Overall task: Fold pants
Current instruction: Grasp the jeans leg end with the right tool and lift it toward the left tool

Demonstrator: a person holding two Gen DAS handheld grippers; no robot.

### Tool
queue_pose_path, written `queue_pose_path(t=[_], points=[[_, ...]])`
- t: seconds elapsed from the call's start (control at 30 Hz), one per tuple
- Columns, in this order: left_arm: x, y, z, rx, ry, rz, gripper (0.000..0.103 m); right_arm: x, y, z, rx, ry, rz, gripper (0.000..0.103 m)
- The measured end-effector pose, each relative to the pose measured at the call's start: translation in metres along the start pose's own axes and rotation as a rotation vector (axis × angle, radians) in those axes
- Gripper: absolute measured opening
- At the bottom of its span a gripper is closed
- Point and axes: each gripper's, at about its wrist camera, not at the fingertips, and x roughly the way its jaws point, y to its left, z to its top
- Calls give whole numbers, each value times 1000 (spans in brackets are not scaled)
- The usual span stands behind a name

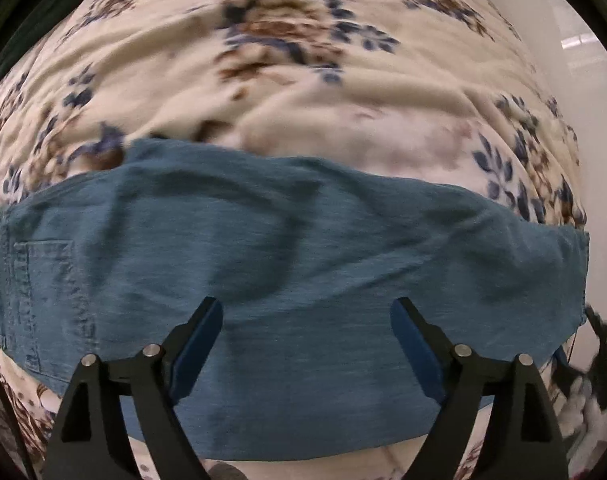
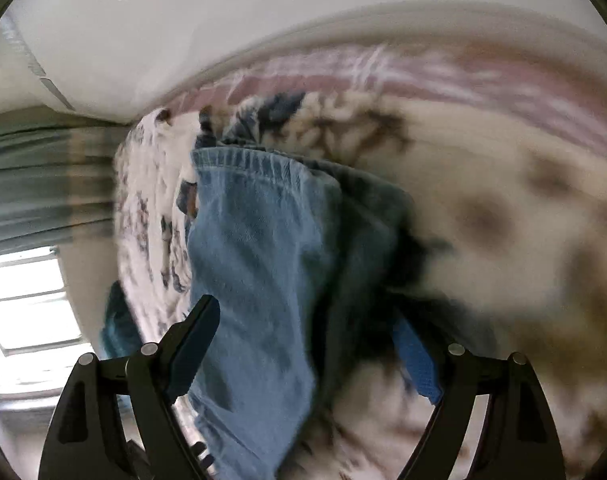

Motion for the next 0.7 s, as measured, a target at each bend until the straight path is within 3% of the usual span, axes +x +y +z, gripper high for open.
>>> queue_pose_path(t=[0.07,0.13,0.17,0.27,0.33,0.4,0.47,0.53,0.57,0.6,0.67,0.7], points=[[-3,-15,2,23,-19,7,86,12,2,5,-14,-17,10,86],[-5,-24,4,33,-35,26,86,16,17,1,-72,-59,-19,50],[-7,-28,7,36,-48,30,86,19,23,-2,-103,-59,-36,15],[-11,-32,9,36,-90,61,86,1,25,-5,-118,-108,10,9],[-16,-31,11,34,-129,95,86,-11,22,-4,-122,-141,1,9],[-21,-26,12,27,-164,119,86,-5,11,-1,-99,-107,-27,9],[-19,-20,13,14,-155,122,86,10,-1,4,-39,-66,-19,11],[-13,-14,15,-9,-124,100,86,18,-9,9,-6,-33,26,21],[-8,-11,15,-23,-107,96,86,21,-9,11,2,-16,51,36],[-5,-10,15,-31,-97,93,87,23,-6,12,-3,-8,98,60],[-1,-8,14,-44,-81,74,88,32,2,13,-32,-14,165,74],[0,-9,14,-46,-79,63,88,39,6,13,-57,-17,155,73]])
